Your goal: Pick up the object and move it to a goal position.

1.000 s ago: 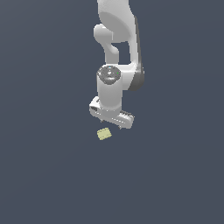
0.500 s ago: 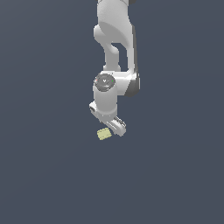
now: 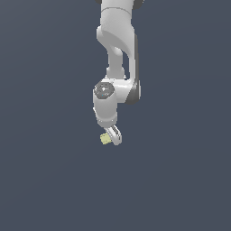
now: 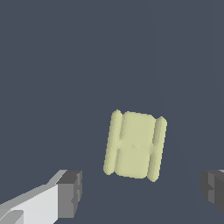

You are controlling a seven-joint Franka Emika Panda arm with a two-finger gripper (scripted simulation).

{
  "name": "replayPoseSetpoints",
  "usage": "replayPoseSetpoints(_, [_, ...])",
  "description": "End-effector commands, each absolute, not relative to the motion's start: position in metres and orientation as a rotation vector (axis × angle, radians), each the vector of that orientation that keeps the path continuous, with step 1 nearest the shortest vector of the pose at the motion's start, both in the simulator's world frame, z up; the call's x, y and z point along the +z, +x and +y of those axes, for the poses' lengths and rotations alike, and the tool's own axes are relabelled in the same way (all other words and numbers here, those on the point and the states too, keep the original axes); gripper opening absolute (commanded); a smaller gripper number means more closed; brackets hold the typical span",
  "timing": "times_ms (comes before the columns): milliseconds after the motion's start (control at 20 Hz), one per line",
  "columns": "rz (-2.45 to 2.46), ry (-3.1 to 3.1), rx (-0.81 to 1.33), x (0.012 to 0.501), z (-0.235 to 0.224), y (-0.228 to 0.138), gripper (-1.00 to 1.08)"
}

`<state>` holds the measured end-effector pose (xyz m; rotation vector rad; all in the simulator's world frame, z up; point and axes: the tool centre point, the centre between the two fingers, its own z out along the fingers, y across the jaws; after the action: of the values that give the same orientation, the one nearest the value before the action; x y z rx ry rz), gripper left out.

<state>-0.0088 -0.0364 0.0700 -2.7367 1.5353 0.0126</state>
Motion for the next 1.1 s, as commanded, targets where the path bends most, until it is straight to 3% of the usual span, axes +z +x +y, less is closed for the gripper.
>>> replayPoseSetpoints(0, [1.610,-2.695,0.008,0.066,-0.040,-0.009,1.00])
replayPoseSetpoints(1050, [1.740,-2.616,0.001,0.031,-0.046,-0.011,1.00])
